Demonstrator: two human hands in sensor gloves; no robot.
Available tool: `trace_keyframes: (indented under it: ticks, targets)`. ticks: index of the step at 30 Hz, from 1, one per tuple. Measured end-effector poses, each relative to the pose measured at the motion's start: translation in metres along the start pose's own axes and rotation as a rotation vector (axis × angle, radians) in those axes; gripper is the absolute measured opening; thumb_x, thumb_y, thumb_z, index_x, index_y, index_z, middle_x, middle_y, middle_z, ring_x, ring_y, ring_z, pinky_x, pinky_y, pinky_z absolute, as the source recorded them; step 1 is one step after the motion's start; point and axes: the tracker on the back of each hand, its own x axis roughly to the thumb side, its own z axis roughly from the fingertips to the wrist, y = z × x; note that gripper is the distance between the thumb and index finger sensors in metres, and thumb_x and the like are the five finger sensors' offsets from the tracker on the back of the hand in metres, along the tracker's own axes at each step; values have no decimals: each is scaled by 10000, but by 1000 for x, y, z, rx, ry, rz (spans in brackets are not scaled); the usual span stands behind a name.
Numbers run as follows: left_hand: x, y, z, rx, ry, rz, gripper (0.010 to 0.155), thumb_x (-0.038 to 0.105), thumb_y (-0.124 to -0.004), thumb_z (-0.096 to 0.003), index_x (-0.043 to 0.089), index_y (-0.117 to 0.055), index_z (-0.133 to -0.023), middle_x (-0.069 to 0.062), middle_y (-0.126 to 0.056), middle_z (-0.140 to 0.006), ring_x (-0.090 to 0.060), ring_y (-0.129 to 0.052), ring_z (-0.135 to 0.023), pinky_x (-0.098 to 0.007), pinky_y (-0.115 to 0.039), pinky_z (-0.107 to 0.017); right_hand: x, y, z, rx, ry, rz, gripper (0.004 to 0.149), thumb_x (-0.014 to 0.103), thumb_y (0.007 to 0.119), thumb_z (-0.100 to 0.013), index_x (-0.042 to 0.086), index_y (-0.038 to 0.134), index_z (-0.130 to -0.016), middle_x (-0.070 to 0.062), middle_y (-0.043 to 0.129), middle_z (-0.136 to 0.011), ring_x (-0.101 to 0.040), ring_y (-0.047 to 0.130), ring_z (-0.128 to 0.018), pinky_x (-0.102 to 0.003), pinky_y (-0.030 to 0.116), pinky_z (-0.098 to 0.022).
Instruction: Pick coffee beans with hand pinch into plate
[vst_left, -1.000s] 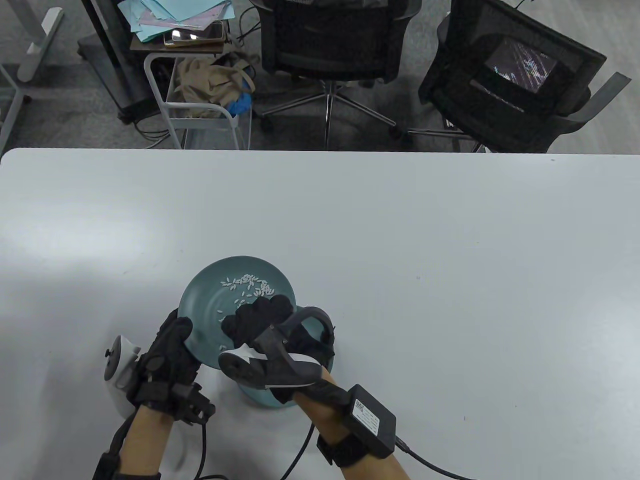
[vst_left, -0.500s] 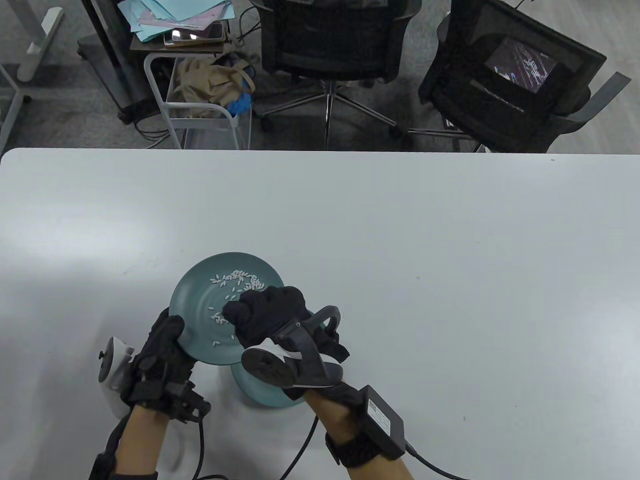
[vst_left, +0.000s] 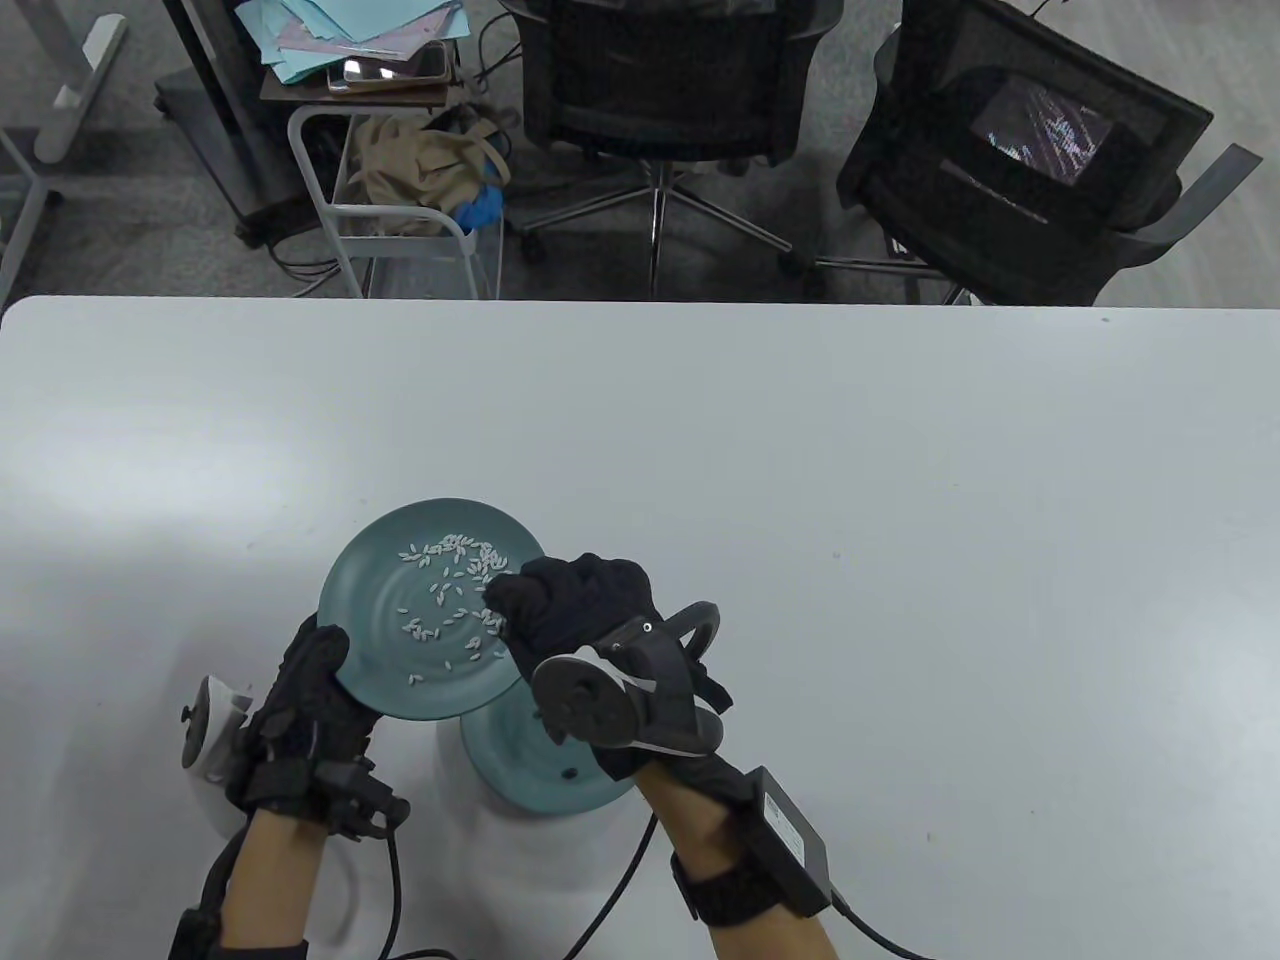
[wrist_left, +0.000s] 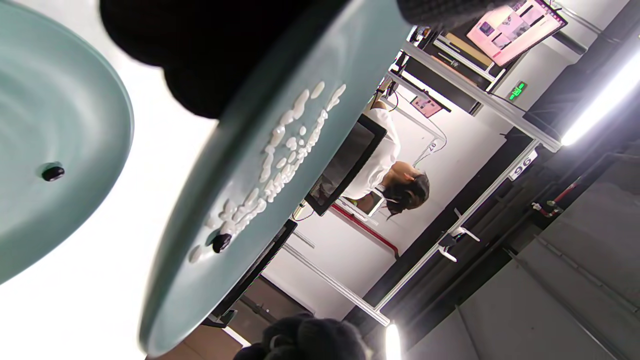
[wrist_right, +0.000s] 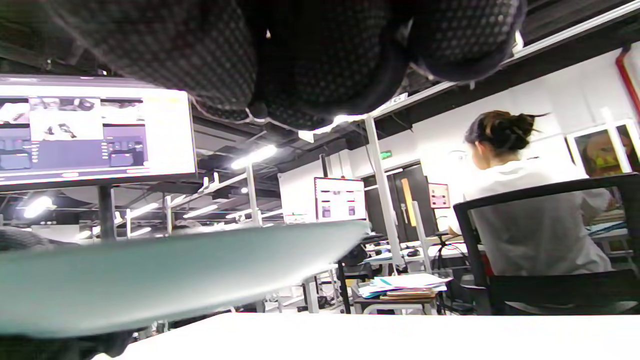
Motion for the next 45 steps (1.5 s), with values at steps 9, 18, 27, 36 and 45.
trace_keyframes:
  ticks: [9, 18, 27, 36, 45]
  targets:
    - [4, 5, 2, 17, -14, 26, 602, 452, -641, -502, 248, -411, -1019, -92, -707, -892, -343, -885, -595, -408, -787, -429, -20, 9, 4, 26, 80, -10, 364, 343, 826, -436, 249, 805, -787, -73, 916, -746, -220, 897, -497, -526, 731, -488]
    - [4, 5, 2, 13, -12, 24, 603, 452, -641, -502, 248, -409, -1020, -91, -706, -893, -343, -883, -598, -409, -786, -430, -34, 26, 7, 115, 127, 20, 364, 348, 822, -440, 251, 802, -791, -68, 913, -752, -222, 899, -506, -530, 728, -492]
    - [3, 4, 1, 10, -8, 20, 602, 451, -641, -502, 248, -410, -1020, -92, -705, -893, -343, -883, -598, -408, -785, -432, -39, 37, 10, 188, 138, 59, 369, 355, 825, -437, 253, 804, -791, -68, 914, -753, -222, 901, -507, -534, 725, -497]
    - [2, 5, 1, 9, -9, 16, 601, 450, -643, -501, 247, -415, -1019, -93, -709, -889, -344, -885, -594, -410, -786, -427, -39, 35, 10, 194, 140, 61, 370, 356, 826, -437, 252, 804, -791, -69, 914, -753, -225, 901, -509, -535, 724, -497]
    - [1, 3, 0, 0, -9, 6, 601, 448, -644, -500, 242, -419, -1018, -96, -713, -885, -346, -887, -589, -412, -787, -422, -37, 19, 6, 127, 138, 18, 370, 357, 827, -438, 250, 804, -792, -75, 911, -760, -231, 901, -517, -538, 721, -499]
